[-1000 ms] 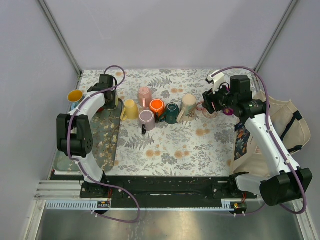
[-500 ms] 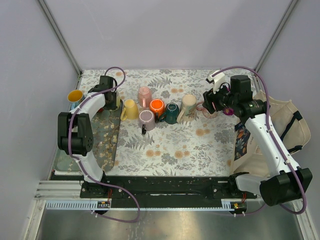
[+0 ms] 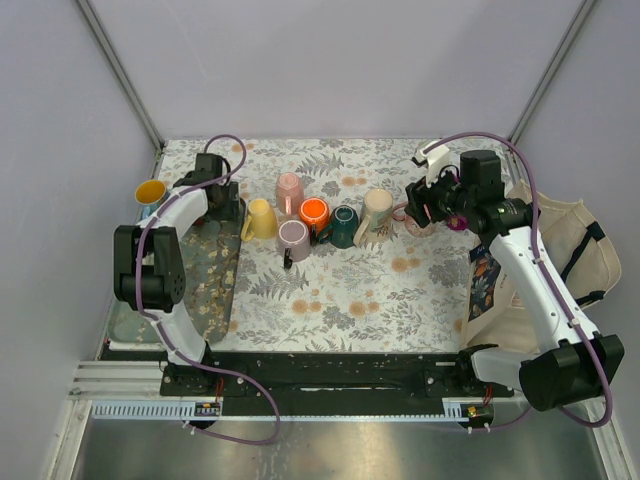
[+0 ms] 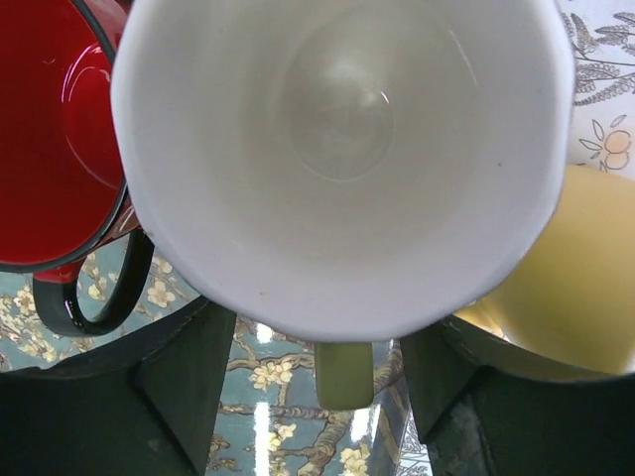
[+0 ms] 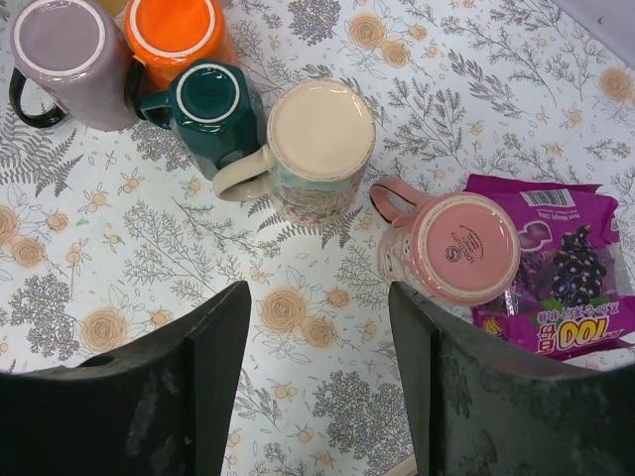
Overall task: Turn the mug right side up
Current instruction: Move the cup to the tray, then turn over the cup at the center of the board.
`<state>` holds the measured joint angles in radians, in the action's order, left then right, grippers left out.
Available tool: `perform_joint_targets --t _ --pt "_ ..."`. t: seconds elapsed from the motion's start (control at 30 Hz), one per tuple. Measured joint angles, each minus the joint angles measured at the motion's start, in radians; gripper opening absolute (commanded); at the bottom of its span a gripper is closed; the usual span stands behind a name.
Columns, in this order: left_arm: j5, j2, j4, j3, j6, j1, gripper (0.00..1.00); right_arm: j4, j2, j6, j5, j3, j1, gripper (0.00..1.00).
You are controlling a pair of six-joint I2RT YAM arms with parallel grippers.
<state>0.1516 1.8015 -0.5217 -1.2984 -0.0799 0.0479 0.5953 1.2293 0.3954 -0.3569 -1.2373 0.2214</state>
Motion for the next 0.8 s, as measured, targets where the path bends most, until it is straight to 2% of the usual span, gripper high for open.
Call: perform_joint_targets --t 0.1,0.13,0.17,0.27,0.37,0.5,0.57,0.67,0.73,0.8 --pt "-0.016 -0.023 -0.011 0.000 0.001 -0.001 0.83 0.003 0.000 0.000 0.000 0.000 0.000 0.67" --pt "-0.023 -0.043 -0.022 0.000 0.003 -0.001 0.94 0.008 0.000 0.001 0.001 0.000 0.000 0.67" --pt "-0.028 -0.069 -0.037 -0.001 0.007 -0.001 0.99 0.029 0.001 0.004 0.005 -0.008 0.000 0.68" --pt "-0.040 -0.183 -0.114 -0.019 0.038 -0.001 0.99 0.148 0.012 0.012 0.026 -0.090 0.000 0.72" --pt "-0.041 -0.348 -0.217 -0.107 0.090 -0.001 0.99 0.245 0.012 0.026 0.056 -0.240 0.000 0.75" --pt "-0.066 -0.567 -0.238 -0.193 0.106 -0.001 0.99 0.249 -0.043 0.034 0.083 -0.304 -0.001 0.75" --pt "-0.134 -0.678 -0.196 -0.142 0.106 -0.005 0.99 0.215 -0.073 0.031 0.080 -0.260 -0.001 0.75" --pt "-0.241 -0.787 -0.056 0.032 0.084 -0.004 0.99 0.118 -0.078 -0.003 0.029 -0.136 -0.002 0.71" --pt "-0.270 -0.756 0.029 0.136 0.038 0.004 0.99 0.082 -0.018 -0.034 -0.034 -0.094 0.000 0.69" --pt "-0.270 -0.669 0.063 0.155 0.003 0.006 0.99 0.050 0.089 -0.049 -0.094 -0.095 0.011 0.70"
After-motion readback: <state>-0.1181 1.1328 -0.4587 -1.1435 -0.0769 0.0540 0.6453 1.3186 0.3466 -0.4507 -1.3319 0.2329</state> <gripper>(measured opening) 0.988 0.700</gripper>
